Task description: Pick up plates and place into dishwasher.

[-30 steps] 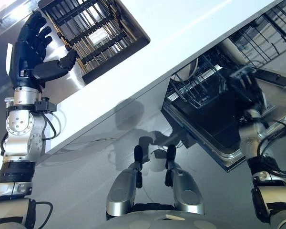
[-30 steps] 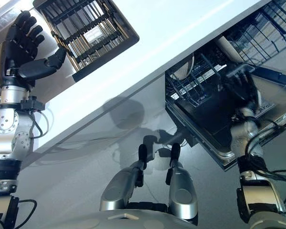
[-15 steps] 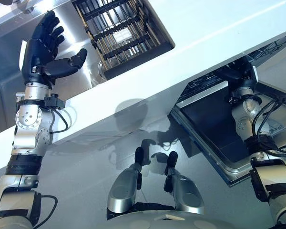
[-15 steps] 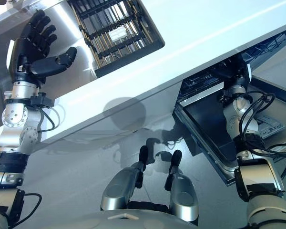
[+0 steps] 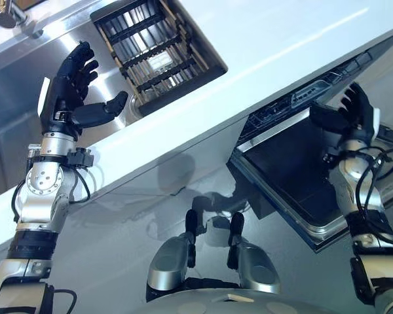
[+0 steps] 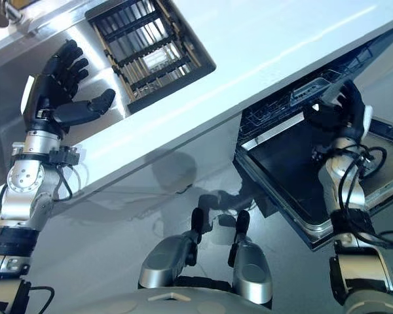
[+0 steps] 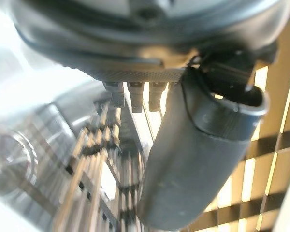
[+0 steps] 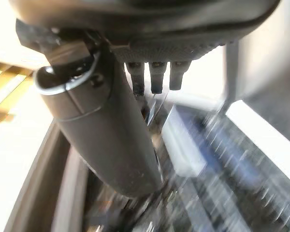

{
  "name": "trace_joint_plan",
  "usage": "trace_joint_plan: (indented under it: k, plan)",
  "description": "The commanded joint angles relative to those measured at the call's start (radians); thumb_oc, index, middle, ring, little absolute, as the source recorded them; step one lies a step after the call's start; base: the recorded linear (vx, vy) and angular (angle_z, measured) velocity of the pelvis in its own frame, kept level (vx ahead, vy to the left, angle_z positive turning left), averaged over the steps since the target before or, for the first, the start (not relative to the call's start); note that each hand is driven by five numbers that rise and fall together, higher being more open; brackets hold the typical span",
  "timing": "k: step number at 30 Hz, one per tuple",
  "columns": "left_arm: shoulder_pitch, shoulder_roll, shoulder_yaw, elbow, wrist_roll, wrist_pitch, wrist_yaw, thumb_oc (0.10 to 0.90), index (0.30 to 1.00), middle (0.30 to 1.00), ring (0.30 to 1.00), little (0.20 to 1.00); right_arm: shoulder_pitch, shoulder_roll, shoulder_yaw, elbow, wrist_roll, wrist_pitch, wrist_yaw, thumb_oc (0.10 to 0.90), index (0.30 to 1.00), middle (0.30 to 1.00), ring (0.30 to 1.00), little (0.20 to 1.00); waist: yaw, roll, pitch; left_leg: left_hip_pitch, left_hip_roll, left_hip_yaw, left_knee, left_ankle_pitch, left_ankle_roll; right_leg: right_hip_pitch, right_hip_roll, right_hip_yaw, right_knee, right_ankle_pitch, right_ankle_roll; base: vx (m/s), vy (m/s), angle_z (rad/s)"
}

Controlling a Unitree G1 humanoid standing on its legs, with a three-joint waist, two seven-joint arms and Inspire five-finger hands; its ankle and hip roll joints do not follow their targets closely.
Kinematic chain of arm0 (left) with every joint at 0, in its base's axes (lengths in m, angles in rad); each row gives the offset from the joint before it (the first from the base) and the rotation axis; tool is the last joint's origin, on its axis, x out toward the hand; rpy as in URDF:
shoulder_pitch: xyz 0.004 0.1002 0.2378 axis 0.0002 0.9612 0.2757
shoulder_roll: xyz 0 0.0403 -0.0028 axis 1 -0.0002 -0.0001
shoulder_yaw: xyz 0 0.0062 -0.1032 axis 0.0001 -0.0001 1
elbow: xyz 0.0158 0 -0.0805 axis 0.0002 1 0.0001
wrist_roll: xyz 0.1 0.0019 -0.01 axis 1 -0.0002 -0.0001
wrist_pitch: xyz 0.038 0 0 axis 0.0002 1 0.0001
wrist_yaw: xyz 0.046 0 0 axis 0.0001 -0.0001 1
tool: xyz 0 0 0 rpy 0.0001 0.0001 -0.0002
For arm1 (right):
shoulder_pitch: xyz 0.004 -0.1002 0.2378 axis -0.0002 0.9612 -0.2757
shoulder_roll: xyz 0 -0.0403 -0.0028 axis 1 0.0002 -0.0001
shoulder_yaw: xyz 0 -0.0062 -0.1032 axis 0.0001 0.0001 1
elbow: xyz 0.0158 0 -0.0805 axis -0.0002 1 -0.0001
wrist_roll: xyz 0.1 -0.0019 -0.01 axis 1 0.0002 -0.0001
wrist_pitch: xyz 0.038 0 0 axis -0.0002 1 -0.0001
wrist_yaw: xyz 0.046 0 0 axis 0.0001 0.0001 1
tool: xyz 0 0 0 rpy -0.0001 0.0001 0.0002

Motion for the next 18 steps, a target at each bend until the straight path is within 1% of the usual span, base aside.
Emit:
trace_joint_plan:
  k: [1, 5, 6, 7, 9, 11, 12, 14, 16, 18]
  plan:
    - [0.006, 0.012, 0.079, -0.031, 0.005, -0.089, -0.007, 0.8, 0.9, 0.9, 0.9, 0.9, 0.047, -0.098, -0.043, -0.056, -0.046, -0.048, -0.009, 0.8, 0.9, 0.9, 0.9, 0.9, -0.055, -0.033, -0.15, -0.005, -0.069, 0.03, 0.056, -0.138, 0.06, -0.03, 0.033, -0.002, 0.149, -0.144, 0.048, -0.03, 0.014, -0.36]
    - [-0.013, 0.018, 0.075, -0.011, -0.01, -0.085, -0.019, 0.8, 0.9, 0.9, 0.9, 0.9, 0.085, -0.112, -0.082, -0.06, -0.055, -0.04, -0.04, 0.8, 0.9, 0.9, 0.9, 0.9, -0.074, -0.036, -0.151, 0.004, -0.07, 0.056, 0.043, -0.138, 0.061, -0.033, 0.037, 0.014, 0.136, -0.129, 0.063, -0.06, -0.002, -0.33]
    - [-0.015, 0.019, 0.076, -0.006, -0.007, -0.087, -0.021, 0.8, 0.9, 0.9, 0.9, 0.9, 0.092, -0.11, -0.093, -0.059, -0.044, -0.049, -0.055, 0.8, 0.9, 0.9, 0.9, 0.9, -0.078, -0.037, -0.151, 0.004, -0.071, 0.063, 0.042, -0.139, 0.061, -0.035, 0.037, 0.018, 0.134, -0.126, 0.066, -0.08, -0.011, -0.21]
    - [-0.017, 0.02, 0.075, -0.001, -0.007, -0.091, -0.023, 0.8, 0.9, 0.9, 0.9, 0.9, 0.099, -0.108, -0.103, -0.058, -0.038, -0.053, -0.079, 0.8, 0.9, 0.9, 0.9, 0.9, -0.082, -0.037, -0.151, 0.002, -0.071, 0.069, 0.043, -0.14, 0.062, -0.039, 0.039, 0.022, 0.133, -0.124, 0.068, -0.07, -0.011, -0.23]
    - [-0.023, 0.022, 0.071, 0.011, -0.008, -0.097, -0.021, 0.8, 0.9, 0.9, 0.9, 0.9, 0.108, -0.103, -0.126, -0.044, -0.042, -0.078, -0.136, 0.8, 0.9, 0.9, 0.9, 0.9, -0.088, -0.036, -0.15, 0.0, -0.07, 0.082, 0.046, -0.145, 0.062, -0.044, 0.04, 0.026, 0.132, -0.121, 0.072, -0.07, -0.016, -0.26]
    - [-0.025, 0.02, 0.07, 0.022, -0.014, -0.099, -0.013, 0.8, 0.9, 0.9, 0.9, 0.9, 0.121, -0.096, -0.159, -0.023, -0.039, -0.104, -0.217, 0.8, 0.9, 0.9, 0.9, 0.9, -0.098, -0.032, -0.15, -0.003, -0.071, 0.093, 0.051, -0.15, 0.064, -0.047, 0.043, 0.033, 0.127, -0.119, 0.075, -0.07, -0.02, -0.16]
    - [-0.023, 0.019, 0.069, 0.025, -0.019, -0.099, -0.01, 0.8, 0.9, 0.9, 0.9, 0.9, 0.131, -0.091, -0.174, -0.012, -0.022, -0.115, -0.237, 0.8, 0.9, 0.9, 0.9, 0.9, -0.101, -0.03, -0.15, -0.004, -0.072, 0.097, 0.056, -0.154, 0.064, -0.047, 0.044, 0.036, 0.127, -0.119, 0.075, -0.04, -0.022, -0.11]
    - [-0.016, 0.011, 0.072, 0.033, -0.027, -0.1, -0.01, 0.8, 0.9, 0.9, 0.9, 0.9, 0.15, -0.073, -0.2, 0.01, 0.034, -0.128, -0.236, 0.8, 0.9, 0.9, 0.9, 0.9, -0.105, -0.027, -0.152, -0.006, -0.072, 0.104, 0.068, -0.161, 0.065, -0.046, 0.044, 0.038, 0.126, -0.12, 0.075, -0.01, -0.028, -0.1]
    - [-0.004, 0.0, 0.081, 0.034, -0.037, -0.094, -0.004, 0.8, 0.9, 0.9, 0.9, 0.9, 0.171, -0.039, -0.23, 0.036, 0.162, -0.146, -0.182, 0.8, 0.9, 0.9, 0.9, 0.9, -0.111, -0.023, -0.148, -0.013, -0.073, 0.111, 0.099, -0.177, 0.068, -0.046, 0.042, 0.04, 0.13, -0.125, 0.069, -0.02, -0.054, -0.13]
    - [-0.002, -0.006, 0.085, 0.041, -0.043, -0.096, 0.0, 0.8, 0.9, 0.9, 0.9, 0.9, 0.18, -0.021, -0.236, 0.059, 0.239, -0.152, -0.15, 0.8, 0.9, 0.9, 0.9, 0.9, -0.111, -0.022, -0.145, -0.027, -0.071, 0.115, 0.127, -0.188, 0.067, -0.048, 0.041, 0.041, 0.135, -0.131, 0.062, -0.04, -0.07, -0.13]
